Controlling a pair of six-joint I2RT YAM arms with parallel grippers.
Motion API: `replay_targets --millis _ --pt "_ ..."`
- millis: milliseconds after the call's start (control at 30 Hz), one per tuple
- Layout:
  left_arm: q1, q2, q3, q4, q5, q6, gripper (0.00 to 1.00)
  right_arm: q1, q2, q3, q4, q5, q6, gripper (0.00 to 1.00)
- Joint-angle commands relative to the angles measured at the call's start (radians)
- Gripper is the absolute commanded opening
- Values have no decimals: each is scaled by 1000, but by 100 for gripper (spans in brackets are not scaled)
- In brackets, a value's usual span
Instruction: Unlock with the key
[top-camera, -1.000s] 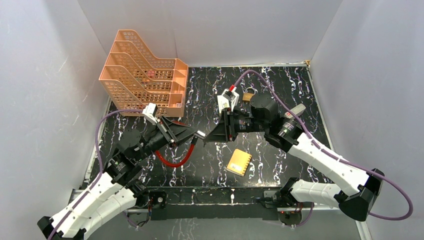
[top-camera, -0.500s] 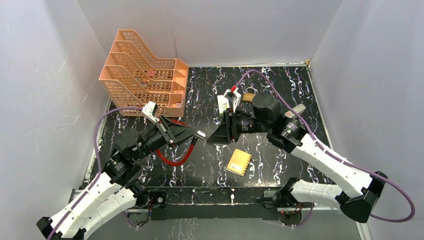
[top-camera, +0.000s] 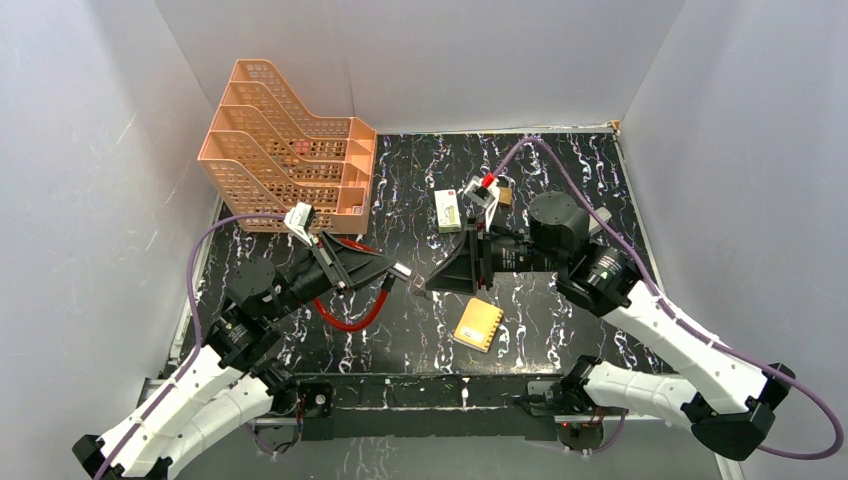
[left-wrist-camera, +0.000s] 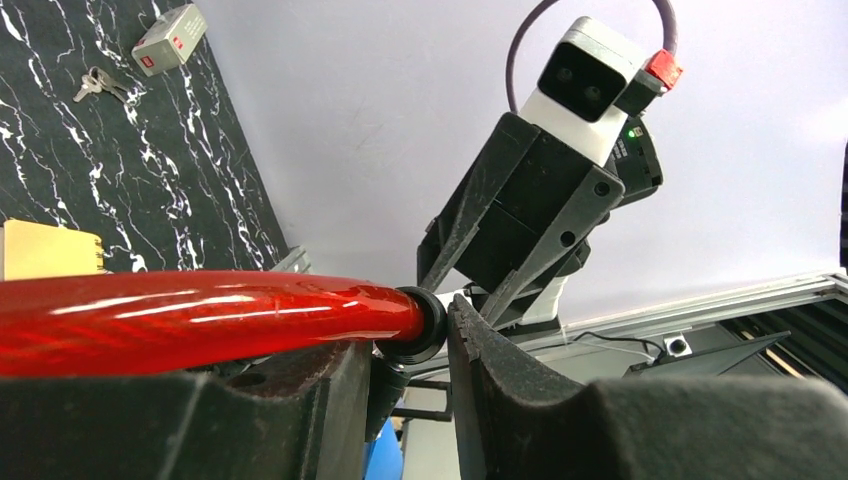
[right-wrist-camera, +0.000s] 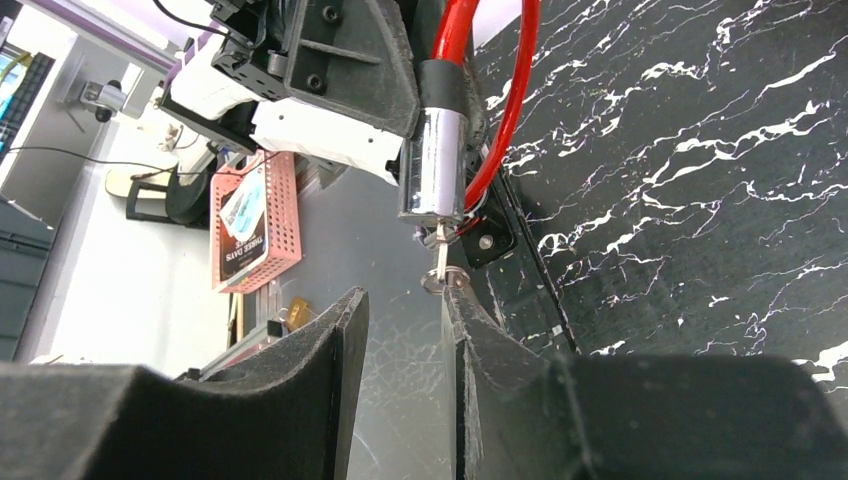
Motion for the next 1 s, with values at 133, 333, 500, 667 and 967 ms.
replay_targets --millis 133,333,500,667,967 --pt "-4 -5 37 101 48 11 0 0 34 17 42 -21 -14 41" --pt "-4 4 35 121 61 9 0 0 55 0 98 -20 18 40" --pt "-3 13 36 133 67 12 0 0 77 -10 115 -50 37 25" --pt "-4 28 40 149 70 17 0 0 92 -18 128 -74 71 11" --pt "-4 35 38 240 38 90 0 0 64 -123 376 -140 260 0"
